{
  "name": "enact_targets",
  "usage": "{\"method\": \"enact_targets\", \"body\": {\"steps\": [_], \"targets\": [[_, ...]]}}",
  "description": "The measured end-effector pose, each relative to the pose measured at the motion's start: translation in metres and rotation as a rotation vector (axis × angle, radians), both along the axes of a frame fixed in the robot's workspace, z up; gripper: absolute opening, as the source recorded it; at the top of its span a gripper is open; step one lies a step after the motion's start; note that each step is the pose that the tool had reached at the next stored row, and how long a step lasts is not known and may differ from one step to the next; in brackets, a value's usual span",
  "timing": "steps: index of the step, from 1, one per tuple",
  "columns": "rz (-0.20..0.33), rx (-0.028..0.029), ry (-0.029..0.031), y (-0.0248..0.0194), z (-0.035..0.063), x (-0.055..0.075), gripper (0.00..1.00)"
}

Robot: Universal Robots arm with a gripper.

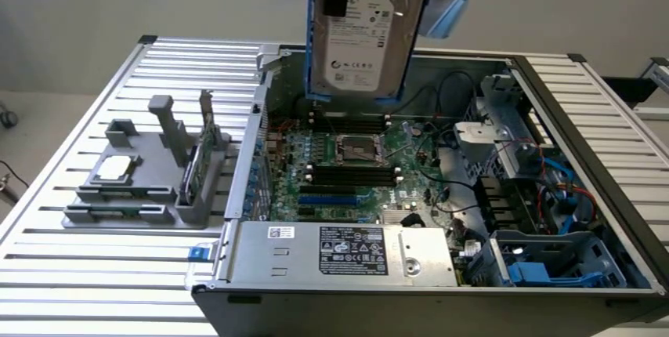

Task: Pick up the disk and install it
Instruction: 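Pick up the disk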

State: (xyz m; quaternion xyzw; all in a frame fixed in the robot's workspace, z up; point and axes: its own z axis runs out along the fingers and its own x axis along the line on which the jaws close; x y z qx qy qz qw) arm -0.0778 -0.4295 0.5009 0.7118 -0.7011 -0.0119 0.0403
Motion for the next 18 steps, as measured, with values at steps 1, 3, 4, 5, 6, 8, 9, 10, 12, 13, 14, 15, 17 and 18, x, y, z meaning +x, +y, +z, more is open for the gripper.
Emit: {"method": "enact_targets", "body": {"steps": [1,3,4,5,6,8,9,10,12,13,14,15,17,18], "targets": [[0.0,0.0001,0.0001,-0.0025,0.0001,0.004,0.33],[0.0,0.0002,0.0001,-0.0079,0.0001,0.011,0.33],[0.0,0.0003,0.0,-0.0106,0.0001,0.014,0.33],[0.0,0.0005,0.0,-0.0133,0.0001,0.017,0.33],[0.0,0.0008,-0.0002,-0.0157,0.0001,0.02,0.33],[0.0,0.0025,-0.0014,-0.0203,0.0001,0.026,0.33],[0.0,0.0033,-0.0022,-0.0225,0.0001,0.029,0.33],[0.0,0.0046,-0.0033,-0.0248,0.0001,0.032,0.33],[0.0,0.0071,-0.0059,-0.0289,0.0002,0.039,0.33],[0.0,0.0085,-0.0073,-0.0309,0.0002,0.042,0.33],[0.0,0.0099,-0.0086,-0.0328,0.0002,0.045,0.33],[0.0,0.0111,-0.01,-0.0348,0.0003,0.048,0.33],[0.0,0.014,-0.0129,-0.039,0.0003,0.055,0.33],[0.0,0.0152,-0.0143,-0.0409,0.0003,0.058,0.33]]}}
